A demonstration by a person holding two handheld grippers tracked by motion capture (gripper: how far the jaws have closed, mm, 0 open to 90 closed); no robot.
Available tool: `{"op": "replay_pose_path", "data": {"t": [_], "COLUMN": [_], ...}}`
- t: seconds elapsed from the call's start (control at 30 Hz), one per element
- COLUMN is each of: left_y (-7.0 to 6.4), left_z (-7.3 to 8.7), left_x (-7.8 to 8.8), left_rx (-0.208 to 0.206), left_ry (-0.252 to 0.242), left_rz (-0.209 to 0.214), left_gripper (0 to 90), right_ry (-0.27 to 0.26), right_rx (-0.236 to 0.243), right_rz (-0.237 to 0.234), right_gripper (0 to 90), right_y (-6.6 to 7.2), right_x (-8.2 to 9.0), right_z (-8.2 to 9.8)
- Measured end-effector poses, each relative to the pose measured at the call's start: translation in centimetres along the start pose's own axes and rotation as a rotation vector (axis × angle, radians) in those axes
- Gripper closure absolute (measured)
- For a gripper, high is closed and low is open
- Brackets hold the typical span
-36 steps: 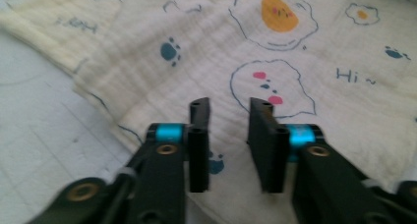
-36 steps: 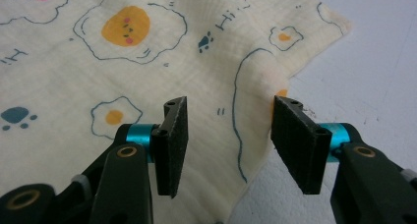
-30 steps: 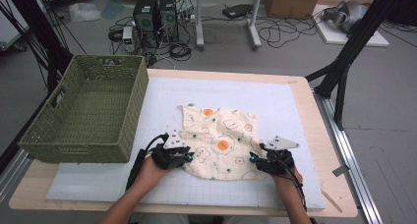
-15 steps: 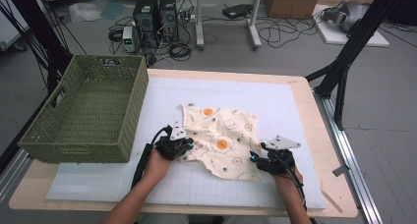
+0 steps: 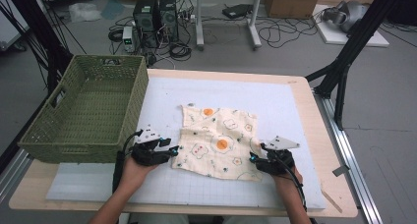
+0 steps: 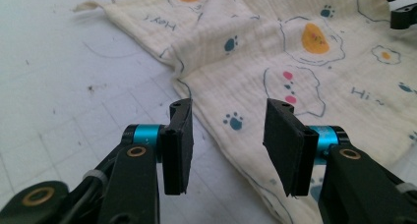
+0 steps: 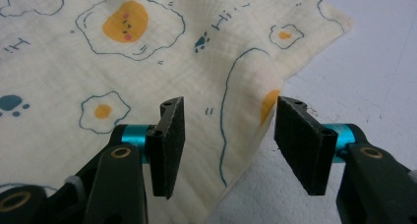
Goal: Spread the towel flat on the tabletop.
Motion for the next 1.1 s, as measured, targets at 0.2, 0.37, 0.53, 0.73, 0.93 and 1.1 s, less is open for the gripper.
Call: {"op": "replay_pose_path", "data": {"t": [0.2,0.37,0.53,0.73,0.93,1.1], "left_y": [-1.6,-1.9,-2.5,-2.4,-2.4,-2.9], "left_z": [1.4,1.8,2.2,3.1,4.2,4.8], "left_x": [-1.1,-1.3,-0.6,1.0,2.8,3.6], "left_rx": [-0.054,-0.127,-0.175,-0.169,-0.148,-0.132], "left_ry": [0.075,0.089,0.081,0.098,0.102,0.119], "left_rz": [0.04,0.007,0.0,-0.009,-0.003,0.034], "left_gripper": [54.8,56.5,85.4,85.5,85.4,83.0], "right_ry": [0.01,-0.002,-0.005,-0.03,-0.016,0.01], "right_rx": [-0.01,-0.009,-0.017,-0.009,0.018,0.024], "right_rz": [-0.007,-0.009,-0.011,-0.061,-0.118,-0.161], "right_gripper": [44.5,43.7,43.0,40.5,42.5,45.3], "right_y": [0.4,0.8,1.0,2.3,4.2,5.1], "right_x": [0.2,0.7,0.9,1.0,-0.1,-1.0], "right_z": [0.3,0.4,0.5,0.3,0.1,0.4]}}
Point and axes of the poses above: each handheld gripper's, and its own axes: x roughly backward along the jaws, z roughly out of its underside, y roughly to its left, the point moved 9 cm from there along -x, roughly forward along the jaws, and after that the axes turned 9 degrees about -z, right-handed, at the moved point
